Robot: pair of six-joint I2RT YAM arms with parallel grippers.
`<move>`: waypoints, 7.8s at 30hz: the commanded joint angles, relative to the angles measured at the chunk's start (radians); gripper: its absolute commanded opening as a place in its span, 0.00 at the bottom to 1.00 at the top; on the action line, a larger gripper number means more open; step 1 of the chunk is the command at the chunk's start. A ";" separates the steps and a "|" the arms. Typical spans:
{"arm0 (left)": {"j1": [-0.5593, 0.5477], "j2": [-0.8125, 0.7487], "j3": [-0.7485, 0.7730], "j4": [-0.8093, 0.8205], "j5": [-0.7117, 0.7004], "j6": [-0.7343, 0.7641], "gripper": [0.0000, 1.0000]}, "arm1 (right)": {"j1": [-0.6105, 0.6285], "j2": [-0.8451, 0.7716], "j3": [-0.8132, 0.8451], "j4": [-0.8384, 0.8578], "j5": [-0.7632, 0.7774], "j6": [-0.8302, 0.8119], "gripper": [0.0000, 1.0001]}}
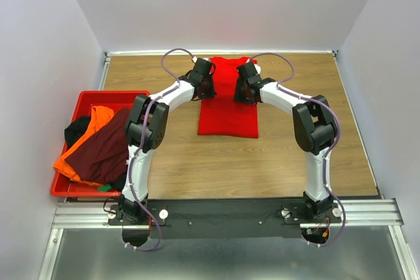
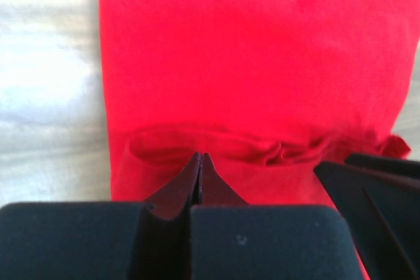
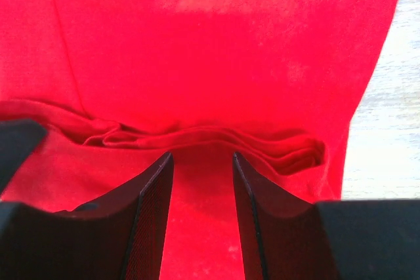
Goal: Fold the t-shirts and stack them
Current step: Fold the tshirt
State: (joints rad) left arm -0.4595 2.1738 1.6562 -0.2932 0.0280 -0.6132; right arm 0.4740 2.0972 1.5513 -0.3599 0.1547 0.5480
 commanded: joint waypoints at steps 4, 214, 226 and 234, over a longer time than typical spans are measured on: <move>0.039 0.029 0.021 -0.032 -0.057 0.023 0.00 | -0.018 0.049 0.027 -0.005 0.072 -0.023 0.48; 0.013 -0.425 -0.773 0.298 0.104 -0.051 0.43 | -0.078 -0.445 -0.729 0.203 -0.284 0.240 0.37; -0.025 -0.494 -0.780 0.200 0.099 -0.040 0.00 | -0.078 -0.503 -0.761 0.199 -0.357 0.201 0.00; -0.140 -0.735 -0.941 0.075 0.090 -0.080 0.00 | -0.022 -0.802 -0.924 0.017 -0.483 0.171 0.00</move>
State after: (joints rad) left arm -0.5510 1.5383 0.7788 -0.1219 0.1295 -0.6708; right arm 0.4091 1.4456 0.6964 -0.2062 -0.2314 0.7410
